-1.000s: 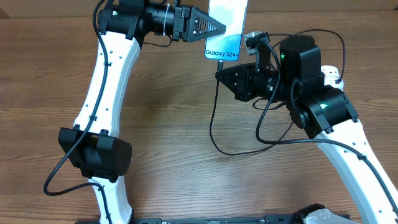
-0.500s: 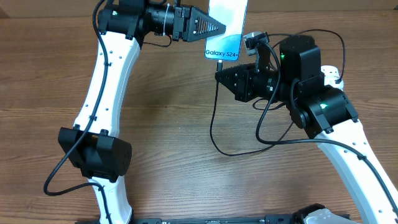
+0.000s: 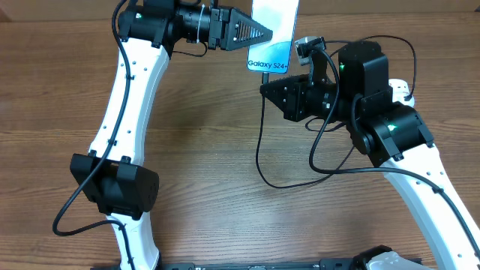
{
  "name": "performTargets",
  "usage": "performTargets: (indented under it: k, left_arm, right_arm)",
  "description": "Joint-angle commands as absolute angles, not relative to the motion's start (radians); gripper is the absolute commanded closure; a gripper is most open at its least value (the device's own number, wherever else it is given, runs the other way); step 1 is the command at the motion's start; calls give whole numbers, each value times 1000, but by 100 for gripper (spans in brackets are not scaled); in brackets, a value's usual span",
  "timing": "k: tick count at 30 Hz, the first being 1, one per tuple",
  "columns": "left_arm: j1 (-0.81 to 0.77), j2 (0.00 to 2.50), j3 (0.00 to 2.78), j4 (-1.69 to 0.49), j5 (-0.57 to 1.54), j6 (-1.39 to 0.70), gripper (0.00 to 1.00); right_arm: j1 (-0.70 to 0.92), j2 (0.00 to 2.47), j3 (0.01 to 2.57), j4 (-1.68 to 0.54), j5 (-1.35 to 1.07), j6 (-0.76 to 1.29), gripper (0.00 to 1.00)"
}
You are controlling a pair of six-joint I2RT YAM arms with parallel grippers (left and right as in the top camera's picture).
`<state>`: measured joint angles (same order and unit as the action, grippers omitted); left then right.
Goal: Plug charger to phone and switch on socket
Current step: 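Hold the plug pressed in the port while the left gripper holds the phone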
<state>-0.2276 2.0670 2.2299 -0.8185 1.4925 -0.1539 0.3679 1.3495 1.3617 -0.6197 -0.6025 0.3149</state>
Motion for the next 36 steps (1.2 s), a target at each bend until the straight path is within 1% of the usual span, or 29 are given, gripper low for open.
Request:
performTargets:
  k: [1, 14, 36]
  left_arm:
    - [-229, 2059, 2239, -811, 1516, -134, 96]
    - [-212, 2059, 2239, -810, 1511, -134, 96]
    - [-210, 2059, 2239, -811, 1566, -135, 96]
  right_arm:
    - [369, 1330, 1404, -618, -604, 318, 96]
    - [369, 1328, 1404, -680, -606, 318, 96]
    - [369, 1328, 1404, -632, -630, 319, 96]
